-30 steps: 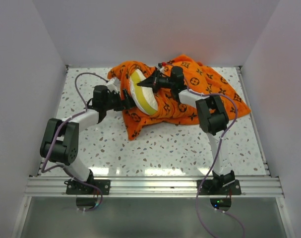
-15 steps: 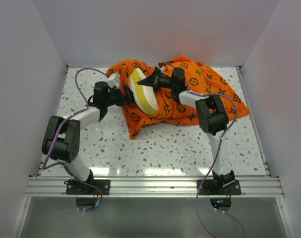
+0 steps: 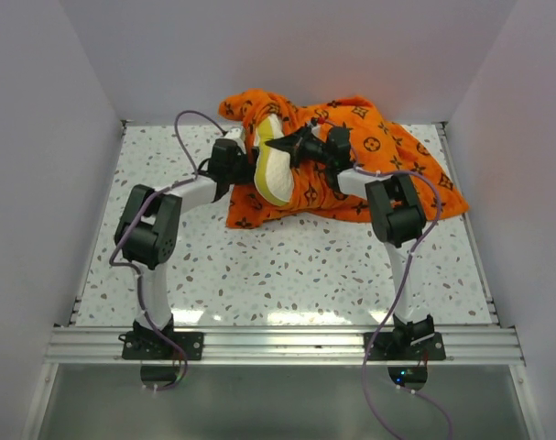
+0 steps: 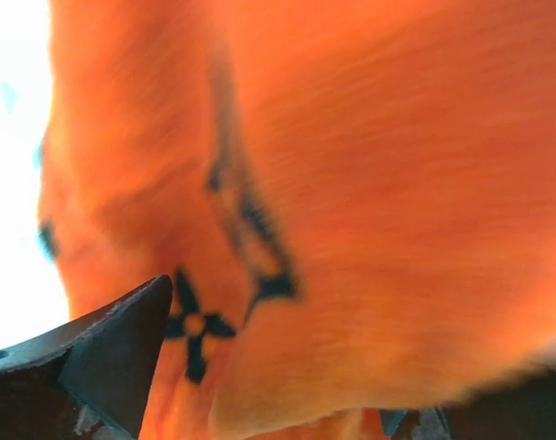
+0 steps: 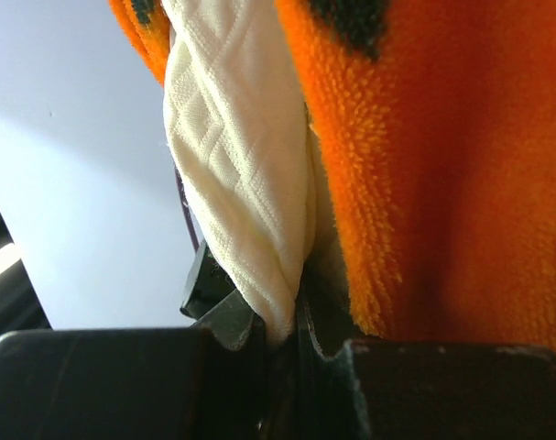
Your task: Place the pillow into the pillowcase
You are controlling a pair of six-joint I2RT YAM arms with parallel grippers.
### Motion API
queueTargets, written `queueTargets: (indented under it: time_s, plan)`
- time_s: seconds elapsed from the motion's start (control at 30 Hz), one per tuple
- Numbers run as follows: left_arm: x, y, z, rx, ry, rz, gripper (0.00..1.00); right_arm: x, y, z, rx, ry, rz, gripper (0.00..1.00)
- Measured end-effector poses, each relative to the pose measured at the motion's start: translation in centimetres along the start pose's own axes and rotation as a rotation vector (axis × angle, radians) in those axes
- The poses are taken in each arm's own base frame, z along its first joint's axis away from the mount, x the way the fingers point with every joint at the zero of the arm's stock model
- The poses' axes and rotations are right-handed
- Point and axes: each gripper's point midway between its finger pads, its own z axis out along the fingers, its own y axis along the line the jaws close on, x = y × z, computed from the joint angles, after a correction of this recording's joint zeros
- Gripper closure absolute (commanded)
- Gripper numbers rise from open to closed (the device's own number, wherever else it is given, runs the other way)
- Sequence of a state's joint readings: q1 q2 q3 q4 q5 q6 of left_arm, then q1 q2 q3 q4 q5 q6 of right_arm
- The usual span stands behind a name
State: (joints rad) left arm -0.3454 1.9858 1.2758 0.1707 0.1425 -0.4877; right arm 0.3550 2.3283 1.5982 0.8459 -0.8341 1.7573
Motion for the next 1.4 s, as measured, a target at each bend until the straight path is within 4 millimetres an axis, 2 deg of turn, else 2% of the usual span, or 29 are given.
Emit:
queueTargets:
  time_s: [0.1, 0.2, 0.23, 0.3, 0.33, 0.4, 0.47, 0.53, 0.67, 0.8, 0.87, 0.9, 0.93, 1.0, 1.13, 1.27, 1.4]
  plan:
    - [0.8, 2.2, 1.0, -0.100, 0.012, 0.015, 0.26, -0.2, -0.1, 0.1, -0.003, -0.011, 0.021, 1.00]
    - [2.0, 3.8, 1.8, -0.160, 0.040, 0.024, 0.46, 0.5, -0.1, 0.5, -0.005, 0.008, 0.032, 1.00]
    - [2.3, 4.2, 2.0, -0.175, 0.046, 0.027, 0.57, 0.8, -0.2, 0.6, -0.003, 0.013, 0.036, 1.00]
    - [2.7, 4.8, 2.1, -0.199, 0.061, 0.031, 0.70, 1.3, -0.5, 0.8, 0.004, 0.021, 0.048, 1.00]
    - [2.7, 5.0, 2.1, -0.204, 0.065, 0.034, 0.79, 1.4, -0.7, 0.9, 0.006, 0.023, 0.052, 1.00]
    - [2.7, 5.3, 1.9, -0.214, 0.075, 0.042, 0.87, 1.6, -1.0, 0.8, 0.011, 0.028, 0.053, 1.00]
    - [2.9, 5.7, 1.6, -0.221, 0.092, 0.057, 0.87, 1.7, -1.4, 0.7, 0.022, 0.034, 0.024, 1.00]
    - [3.0, 5.8, 0.8, -0.229, 0.117, 0.085, 0.84, 1.6, -2.7, 0.7, 0.069, 0.041, -0.043, 1.00]
    - [2.7, 6.0, -1.5, -0.243, 0.163, 0.167, 0.80, 0.3, -5.9, 1.2, 0.256, 0.030, -0.319, 1.00]
    - [-0.2, 6.5, -4.6, -0.273, 0.140, 0.240, 0.81, -0.5, -7.1, 1.9, 0.416, 0.037, -0.611, 1.00]
    - [-2.2, 7.8, -6.2, -0.303, 0.123, 0.241, 0.84, -0.6, -7.9, 2.2, 0.485, 0.051, -0.708, 1.00]
    - [-3.1, 8.4, -6.8, -0.315, 0.115, 0.237, 0.89, -0.7, -8.4, 2.3, 0.515, 0.058, -0.752, 1.00]
    - [-3.7, 8.9, -7.2, -0.322, 0.114, 0.232, 1.00, -0.8, -8.9, 2.4, 0.538, 0.064, -0.779, 1.00]
    - [-4.2, 9.3, -7.9, -0.314, 0.129, 0.227, 1.00, -0.9, -10.2, 2.5, 0.587, 0.083, -0.829, 1.00]
    - [-3.6, 8.8, -8.4, -0.279, 0.182, 0.245, 1.00, -1.1, -11.9, 2.7, 0.642, 0.119, -0.878, 1.00]
    - [-3.5, 8.6, -8.6, -0.265, 0.202, 0.254, 1.00, -1.0, -12.3, 2.7, 0.656, 0.143, -0.895, 1.00]
    - [-3.3, 9.2, -8.8, -0.269, 0.214, 0.240, 1.00, -0.4, -12.7, 2.1, 0.631, 0.168, -0.877, 1.00]
